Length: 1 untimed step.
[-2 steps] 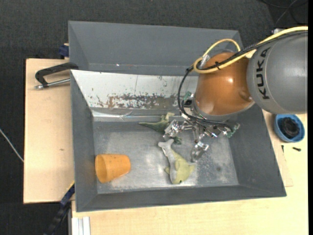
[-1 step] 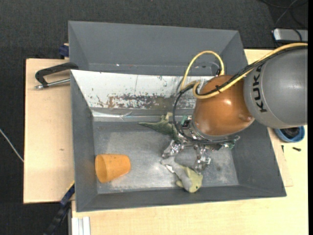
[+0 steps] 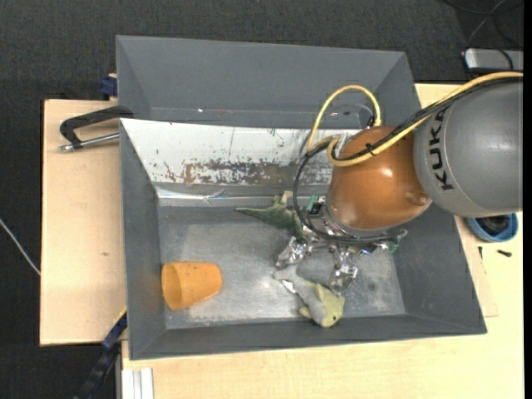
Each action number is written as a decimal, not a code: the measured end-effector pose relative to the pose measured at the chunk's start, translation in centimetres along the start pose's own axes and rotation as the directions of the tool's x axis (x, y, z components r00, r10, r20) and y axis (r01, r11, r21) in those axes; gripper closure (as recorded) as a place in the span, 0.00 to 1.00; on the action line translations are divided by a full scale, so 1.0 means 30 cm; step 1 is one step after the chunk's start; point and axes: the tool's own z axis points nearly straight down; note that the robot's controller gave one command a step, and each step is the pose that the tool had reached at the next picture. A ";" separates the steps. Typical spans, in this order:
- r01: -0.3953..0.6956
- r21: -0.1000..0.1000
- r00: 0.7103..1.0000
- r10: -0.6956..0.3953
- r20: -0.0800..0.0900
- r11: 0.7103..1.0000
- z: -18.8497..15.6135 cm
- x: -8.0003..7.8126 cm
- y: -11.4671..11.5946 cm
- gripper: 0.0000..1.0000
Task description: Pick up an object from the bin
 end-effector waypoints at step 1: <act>0.000 0.000 1.000 0.000 -0.001 1.000 -0.002 0.001 -0.002 1.00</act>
Offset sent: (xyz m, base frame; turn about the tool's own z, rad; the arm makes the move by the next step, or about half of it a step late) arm 0.0000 0.0000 0.0000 0.0000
